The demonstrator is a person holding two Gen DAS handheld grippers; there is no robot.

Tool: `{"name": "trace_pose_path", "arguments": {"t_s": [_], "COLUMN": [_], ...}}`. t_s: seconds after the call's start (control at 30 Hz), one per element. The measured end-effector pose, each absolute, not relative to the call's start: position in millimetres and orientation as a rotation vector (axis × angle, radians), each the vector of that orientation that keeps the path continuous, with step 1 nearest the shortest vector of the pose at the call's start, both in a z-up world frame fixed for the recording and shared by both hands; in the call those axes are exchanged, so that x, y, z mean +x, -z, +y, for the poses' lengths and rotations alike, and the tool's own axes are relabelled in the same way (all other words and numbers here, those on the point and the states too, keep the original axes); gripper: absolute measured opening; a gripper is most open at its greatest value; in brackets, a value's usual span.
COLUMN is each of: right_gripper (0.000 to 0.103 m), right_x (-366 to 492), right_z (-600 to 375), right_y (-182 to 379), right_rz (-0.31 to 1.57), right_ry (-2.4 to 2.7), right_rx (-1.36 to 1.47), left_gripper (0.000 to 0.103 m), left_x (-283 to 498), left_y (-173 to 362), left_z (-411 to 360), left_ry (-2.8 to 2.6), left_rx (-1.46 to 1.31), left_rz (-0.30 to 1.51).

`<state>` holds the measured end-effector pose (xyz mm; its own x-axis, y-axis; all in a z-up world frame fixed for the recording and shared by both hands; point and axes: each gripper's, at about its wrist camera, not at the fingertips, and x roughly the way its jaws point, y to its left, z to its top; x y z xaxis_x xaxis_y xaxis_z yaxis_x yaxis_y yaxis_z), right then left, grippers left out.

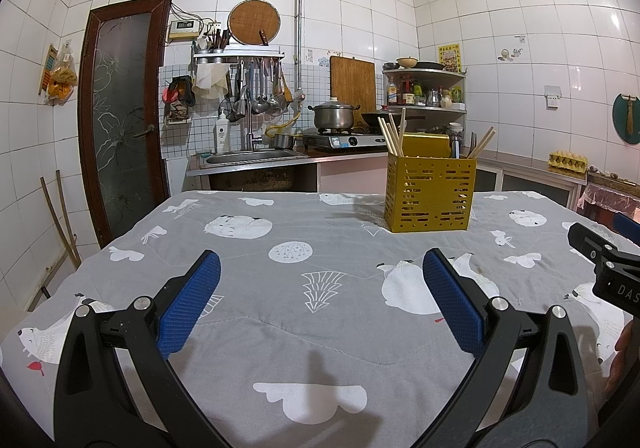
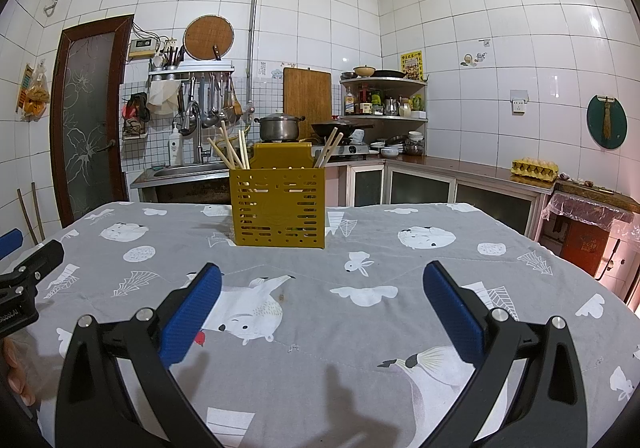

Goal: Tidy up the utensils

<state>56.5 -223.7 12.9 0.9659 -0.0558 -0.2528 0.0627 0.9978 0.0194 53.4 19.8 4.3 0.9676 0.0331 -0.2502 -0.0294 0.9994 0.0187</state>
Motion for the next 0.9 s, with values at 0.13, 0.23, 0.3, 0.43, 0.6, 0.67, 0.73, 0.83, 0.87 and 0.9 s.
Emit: {"name": "trace_pose_path", "arguments": {"t_s": [0.13,0.23,0.3,0.43,0.6,0.67,0.73,0.83,0.87,0.9], "right_gripper": [0.099,0.099,0.099,0.099,0.099,0.099,0.099,0.099,0.099,0.099], "right_x": [56.7,56.6,56.6,56.5,56.7,56.4,56.9,56.8,56.6,56.9], "right_z": [-223.6,-223.6,-223.8,-223.9,-223.7,-224.1,-223.4,-223.4,-223.7,-223.5], "right_y": [-12.8,-12.8,-12.8,-12.8,-12.7,-12.8,-12.9,-12.9,-13.1,-12.9], "right_rz": [0.255,0.255,0.255,0.254,0.255,0.256,0.256,0.255,0.254,0.256], "right_ry": [0.06,0.06,0.06,0.06,0.06,0.06,0.061,0.061,0.061,0.061], "right_rx": [0.027,0.028,0.028,0.027,0.027,0.028,0.028,0.027,0.025,0.027], "left_gripper": [0.098,0.098,0.098,0.098,0.098,0.098,0.098,0.098,0.098,0.098], "left_x": [53.4,53.4,53.3,53.5,53.1,53.7,53.6,53.0,53.1,53.6], "left_y": [-4.3,-4.2,-4.2,-4.0,-4.9,-4.7,-4.6,-6.8,-6.8,-6.9], "left_z": [20.0,20.0,20.0,20.3,20.5,20.3,20.4,20.4,20.4,20.1], "left_ry": [-0.032,-0.032,-0.032,-0.032,-0.031,-0.031,-0.031,-0.031,-0.031,-0.031], "left_rx": [0.015,0.015,0.015,0.014,0.015,0.015,0.015,0.014,0.014,0.016], "left_rz": [0.253,0.253,0.253,0.254,0.252,0.252,0.254,0.253,0.253,0.253]}}
